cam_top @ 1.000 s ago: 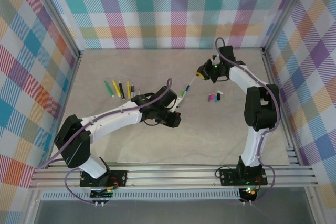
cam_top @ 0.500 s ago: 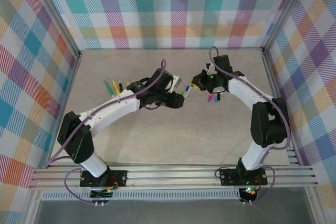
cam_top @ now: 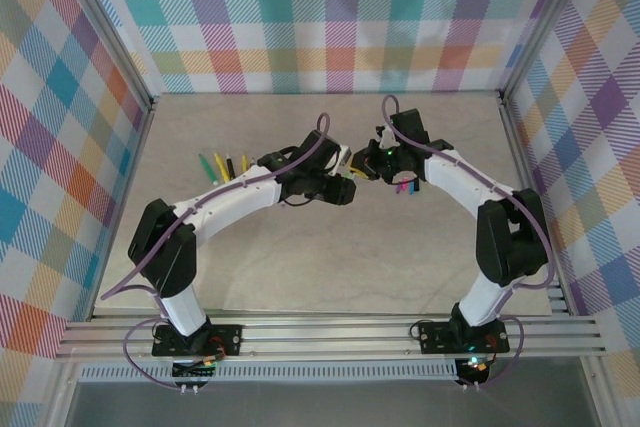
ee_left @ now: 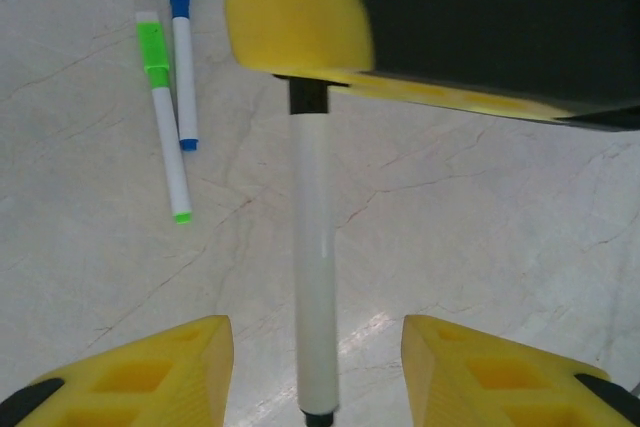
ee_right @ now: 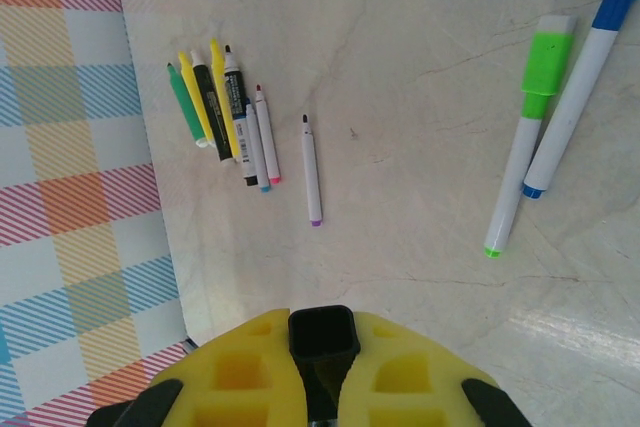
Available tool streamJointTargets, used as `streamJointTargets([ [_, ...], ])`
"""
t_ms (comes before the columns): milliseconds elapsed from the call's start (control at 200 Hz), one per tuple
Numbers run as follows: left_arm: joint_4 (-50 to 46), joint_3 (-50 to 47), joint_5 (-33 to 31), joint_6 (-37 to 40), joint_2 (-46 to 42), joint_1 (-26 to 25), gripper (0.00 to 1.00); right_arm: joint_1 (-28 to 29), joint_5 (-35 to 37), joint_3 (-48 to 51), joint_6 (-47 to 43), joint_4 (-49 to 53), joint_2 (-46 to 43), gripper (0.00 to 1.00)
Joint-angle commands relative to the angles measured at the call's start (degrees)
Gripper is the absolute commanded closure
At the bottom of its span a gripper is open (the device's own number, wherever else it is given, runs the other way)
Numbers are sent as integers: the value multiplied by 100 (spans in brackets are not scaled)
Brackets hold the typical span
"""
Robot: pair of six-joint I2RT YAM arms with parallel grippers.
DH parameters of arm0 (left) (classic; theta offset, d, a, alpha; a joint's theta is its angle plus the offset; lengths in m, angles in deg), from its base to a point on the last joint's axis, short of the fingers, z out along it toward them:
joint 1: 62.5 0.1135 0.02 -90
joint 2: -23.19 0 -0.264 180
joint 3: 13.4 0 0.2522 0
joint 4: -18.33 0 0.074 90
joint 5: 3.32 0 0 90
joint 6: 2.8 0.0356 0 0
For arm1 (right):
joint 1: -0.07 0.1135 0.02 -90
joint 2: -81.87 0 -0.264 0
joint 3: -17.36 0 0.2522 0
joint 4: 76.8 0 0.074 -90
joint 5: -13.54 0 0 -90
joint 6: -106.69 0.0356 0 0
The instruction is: Open the pen caps
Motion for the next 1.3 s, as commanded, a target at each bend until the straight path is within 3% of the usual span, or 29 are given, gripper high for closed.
streamJointTargets([
  [0,86,154,-98,94,114,75,53,73,-141,94,9,-171,-229,100],
  [385,155,332,-78,-2,357,130,58,196,-240,186,82,-289,-246,100],
  [475,159,357,35,-20,387,156,73,199,-224,213,100,-311,-245,100],
  [545,150,365,212,-20,416,178,100,204,-212,200,91,-319,-220,100],
  [885,319,-119,764,-216,83,160,100,67,-51,-323,205,-465,462,100],
  [985,672,-840,1265,-785,-589,-400,100,-553,203,-1825,188,113,1593,100],
  [1040,540,-1181,953,-1050,-986,-885,100,-1014,-335,-2756,488,239,2307,100],
  [1105,271,-1425,897,-1141,-1314,-1146,100,-1115,-112,-3183,375,296,2447,100],
  [1295,-54,-1929,393,-1099,-2252,-750,100,-1131,-190,-3407,193,552,2486,100],
])
